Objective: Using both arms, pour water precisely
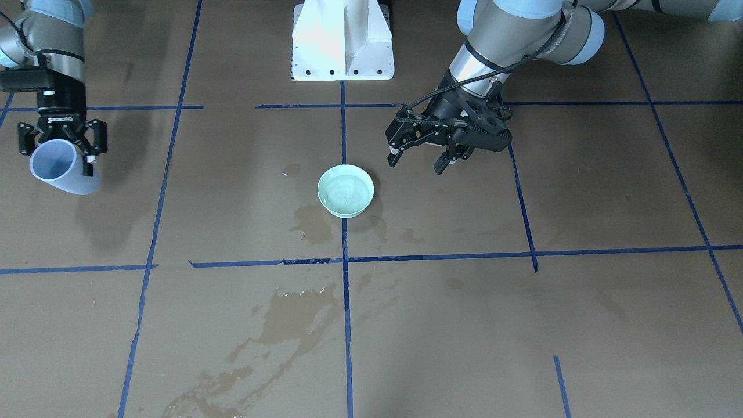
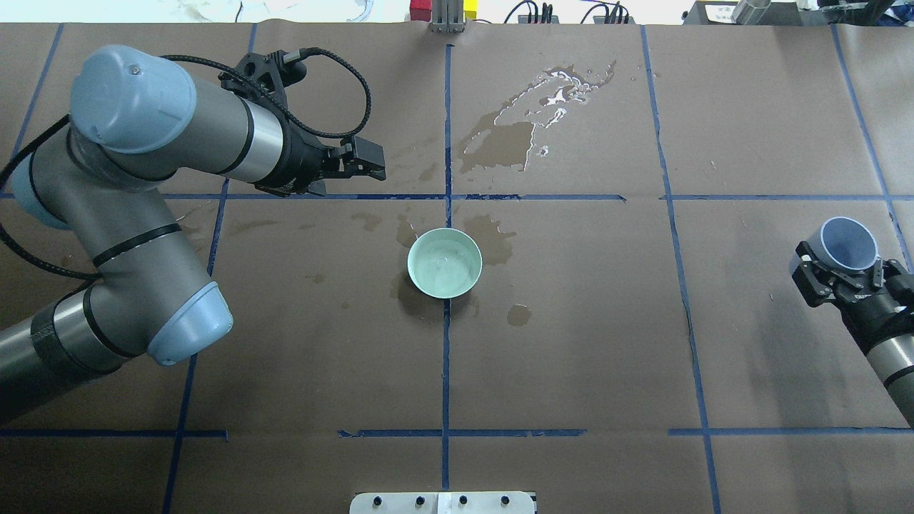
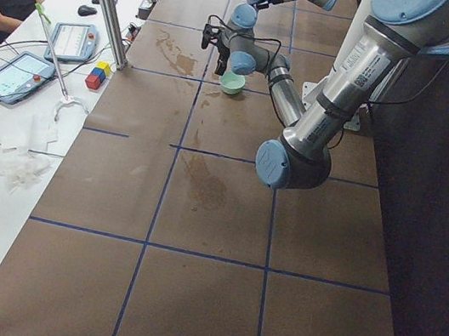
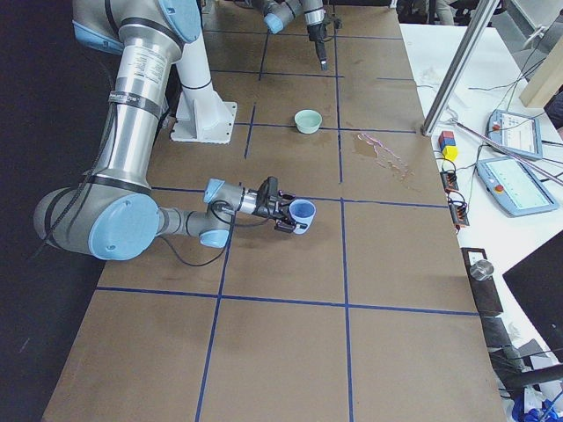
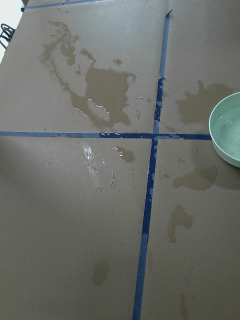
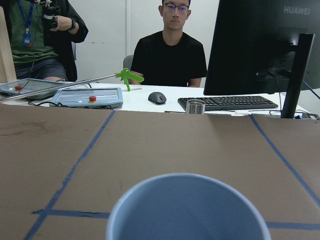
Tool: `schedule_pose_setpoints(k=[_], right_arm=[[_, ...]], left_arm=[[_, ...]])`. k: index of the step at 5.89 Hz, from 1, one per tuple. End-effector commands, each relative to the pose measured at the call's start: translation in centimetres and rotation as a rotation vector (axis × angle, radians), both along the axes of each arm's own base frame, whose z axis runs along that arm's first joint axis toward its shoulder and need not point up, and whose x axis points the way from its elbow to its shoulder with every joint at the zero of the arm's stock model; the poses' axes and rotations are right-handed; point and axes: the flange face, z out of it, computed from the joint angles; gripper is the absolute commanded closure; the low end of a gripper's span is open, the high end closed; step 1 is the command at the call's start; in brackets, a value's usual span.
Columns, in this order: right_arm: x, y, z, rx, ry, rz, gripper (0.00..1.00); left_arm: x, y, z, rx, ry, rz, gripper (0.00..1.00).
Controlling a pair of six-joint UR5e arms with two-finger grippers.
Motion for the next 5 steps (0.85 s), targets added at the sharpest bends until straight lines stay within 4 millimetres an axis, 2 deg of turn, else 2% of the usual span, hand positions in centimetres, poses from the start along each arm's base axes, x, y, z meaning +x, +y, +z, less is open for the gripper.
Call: schedule_pose_setpoints(k=[1,2,3,4,5], right_arm=[[1.2,0.2,2.8,0.024,-0.020,0.038,0.88],[-0.6,-0.3,1.8,0.042,-0.045,0.054,0.83],[-1.3,-0.5,3.6,0.033,-0.014,0.049,0.80],[-1.6,-0.6,3.8,0.033,-0.015,0.049,0.80],[-2.8,-0.9,3.2,0.038,-0.031,0.048,0.79]], left_arm=[[0.0,0.0,-0.1,0.002,0.001,-0.001,0.00],[0.0,0.1,-0.2,0.003,0.003,0.000,0.00],[0.0,0.1,-0.2,0.003,0.003,0.000,0.00],[0.0,0.1,-0.2,0.003,0.003,0.000,0.00],[-0.1,0.1,-0.2,0.004,0.004,0.000,0.00]])
